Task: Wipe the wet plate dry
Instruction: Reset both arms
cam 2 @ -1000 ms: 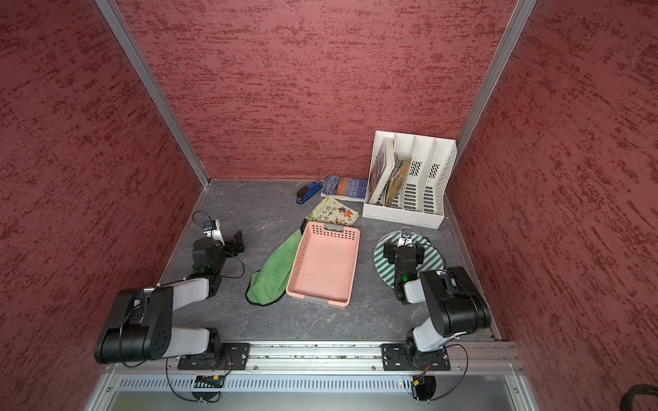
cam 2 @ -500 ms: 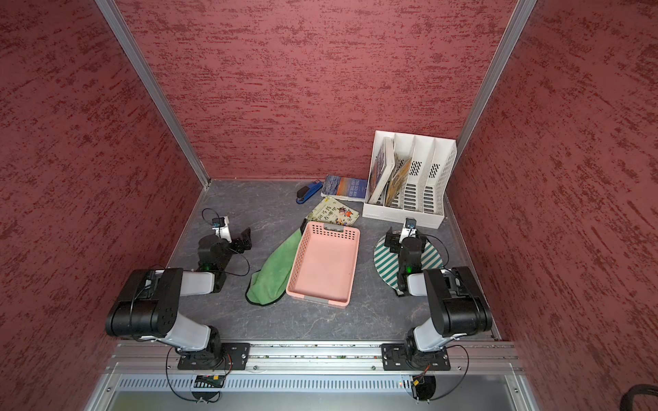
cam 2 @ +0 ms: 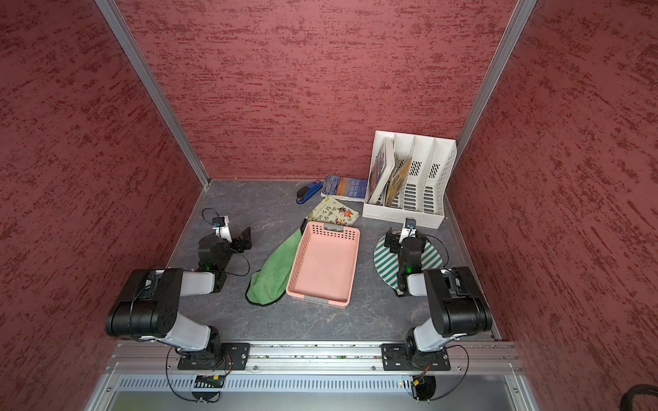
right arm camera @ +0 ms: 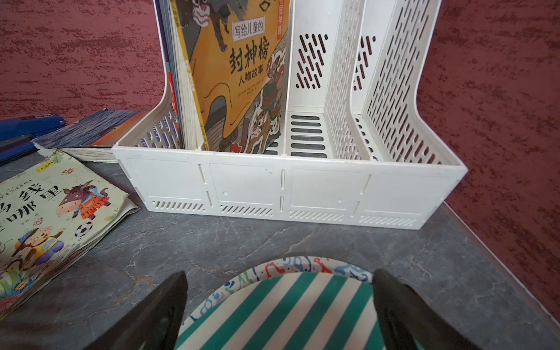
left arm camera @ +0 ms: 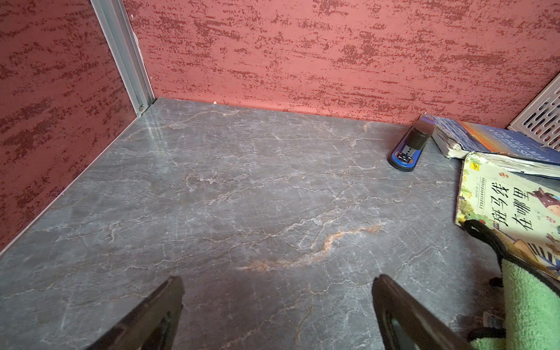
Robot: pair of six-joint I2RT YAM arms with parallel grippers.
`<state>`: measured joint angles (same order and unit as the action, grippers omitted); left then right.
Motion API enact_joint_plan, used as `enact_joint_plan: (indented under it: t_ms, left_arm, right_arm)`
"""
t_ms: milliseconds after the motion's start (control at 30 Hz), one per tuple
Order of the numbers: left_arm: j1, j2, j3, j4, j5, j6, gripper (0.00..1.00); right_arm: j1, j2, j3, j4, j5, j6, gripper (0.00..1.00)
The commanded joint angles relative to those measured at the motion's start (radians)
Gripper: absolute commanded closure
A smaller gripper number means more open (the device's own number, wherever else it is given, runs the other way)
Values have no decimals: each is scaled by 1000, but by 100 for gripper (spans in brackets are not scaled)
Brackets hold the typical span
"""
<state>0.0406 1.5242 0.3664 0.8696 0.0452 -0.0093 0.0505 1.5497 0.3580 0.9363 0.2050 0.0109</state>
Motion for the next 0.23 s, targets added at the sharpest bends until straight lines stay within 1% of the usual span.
enact_joint_plan:
  t_ms: [0, 200]
  left_arm:
    - [-2, 0, 14, 15, -6, 13, 0]
    - [-2, 0, 14, 16, -6, 13, 0]
  right_arm:
    - [-4, -7, 15, -5, -11, 7, 1]
    - [-4, -10, 11, -2, -15, 8, 1]
